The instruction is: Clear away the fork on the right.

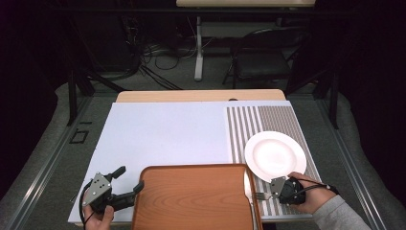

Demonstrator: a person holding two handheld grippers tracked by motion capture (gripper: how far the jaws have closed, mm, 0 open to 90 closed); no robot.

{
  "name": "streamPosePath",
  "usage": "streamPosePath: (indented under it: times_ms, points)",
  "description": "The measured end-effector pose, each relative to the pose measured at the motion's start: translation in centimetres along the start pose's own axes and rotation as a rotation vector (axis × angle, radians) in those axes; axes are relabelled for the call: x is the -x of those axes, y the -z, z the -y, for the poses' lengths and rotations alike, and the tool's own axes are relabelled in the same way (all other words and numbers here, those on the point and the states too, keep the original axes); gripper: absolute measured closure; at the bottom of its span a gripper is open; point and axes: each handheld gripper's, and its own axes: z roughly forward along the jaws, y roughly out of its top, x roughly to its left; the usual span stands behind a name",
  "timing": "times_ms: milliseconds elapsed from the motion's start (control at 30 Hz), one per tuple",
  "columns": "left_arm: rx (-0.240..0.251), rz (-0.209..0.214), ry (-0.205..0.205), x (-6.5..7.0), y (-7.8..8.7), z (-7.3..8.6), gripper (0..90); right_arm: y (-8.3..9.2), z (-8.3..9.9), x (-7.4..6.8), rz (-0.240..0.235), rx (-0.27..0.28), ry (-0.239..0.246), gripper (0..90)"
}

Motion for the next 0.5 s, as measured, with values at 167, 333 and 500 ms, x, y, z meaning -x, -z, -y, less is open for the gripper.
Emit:
streamPosePath:
  times_ms: [167, 333, 500]
  points:
    - [0.000, 0.002, -0.001, -0.05, 0.00, 0.01, 15.3, -0.06, -0.09, 0.03, -0.002, -0.003, 0.011, 81.5]
    - [0.000, 0.002, -0.002, -0.04, 0.01, 0.00, 15.3, -0.05, -0.33, -0.06, 0.000, -0.024, 0.027, 82.2]
    - [0.001, 0.003, -0.002, -0.05, 0.01, 0.00, 15.3, -0.09, -0.53, -0.07, -0.003, -0.035, 0.048, 83.1]
